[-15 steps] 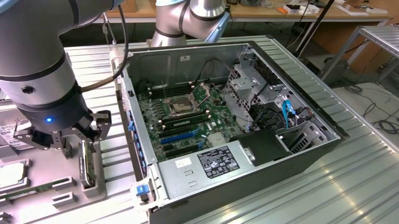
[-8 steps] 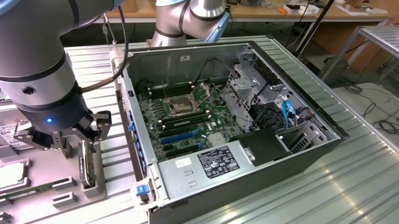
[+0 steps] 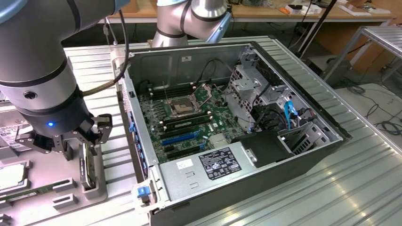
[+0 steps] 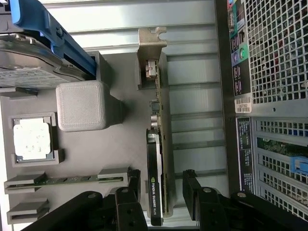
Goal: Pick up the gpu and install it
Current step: 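Pick up the gpu and move the gpu toward the slot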
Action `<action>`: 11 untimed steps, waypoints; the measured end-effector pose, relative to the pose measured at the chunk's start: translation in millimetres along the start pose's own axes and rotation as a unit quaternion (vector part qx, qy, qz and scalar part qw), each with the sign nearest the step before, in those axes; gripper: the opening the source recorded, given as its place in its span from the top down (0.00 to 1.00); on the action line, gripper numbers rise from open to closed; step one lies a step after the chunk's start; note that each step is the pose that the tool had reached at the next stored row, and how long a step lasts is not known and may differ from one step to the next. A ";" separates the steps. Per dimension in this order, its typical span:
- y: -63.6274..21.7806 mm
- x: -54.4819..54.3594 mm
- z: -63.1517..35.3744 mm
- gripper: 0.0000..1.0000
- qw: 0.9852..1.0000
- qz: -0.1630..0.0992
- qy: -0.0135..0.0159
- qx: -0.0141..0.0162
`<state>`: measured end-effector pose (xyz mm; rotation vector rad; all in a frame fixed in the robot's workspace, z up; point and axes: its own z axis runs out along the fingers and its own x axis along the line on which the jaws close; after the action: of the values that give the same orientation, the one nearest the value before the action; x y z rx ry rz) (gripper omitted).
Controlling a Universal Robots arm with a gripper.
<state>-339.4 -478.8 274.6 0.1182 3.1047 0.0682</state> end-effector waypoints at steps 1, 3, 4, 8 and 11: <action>0.0 0.2 0.8 0.52 1.000 0.000 0.000 0.000; -0.2 0.7 2.7 0.52 1.000 0.000 0.000 0.000; -0.2 1.0 3.5 0.52 1.000 0.000 0.000 0.000; -0.5 1.9 7.4 0.52 1.000 0.000 0.000 0.000; -0.6 2.3 9.3 0.52 1.000 0.000 0.000 0.000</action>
<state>-341.5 -478.8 265.2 0.1181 3.1038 0.0683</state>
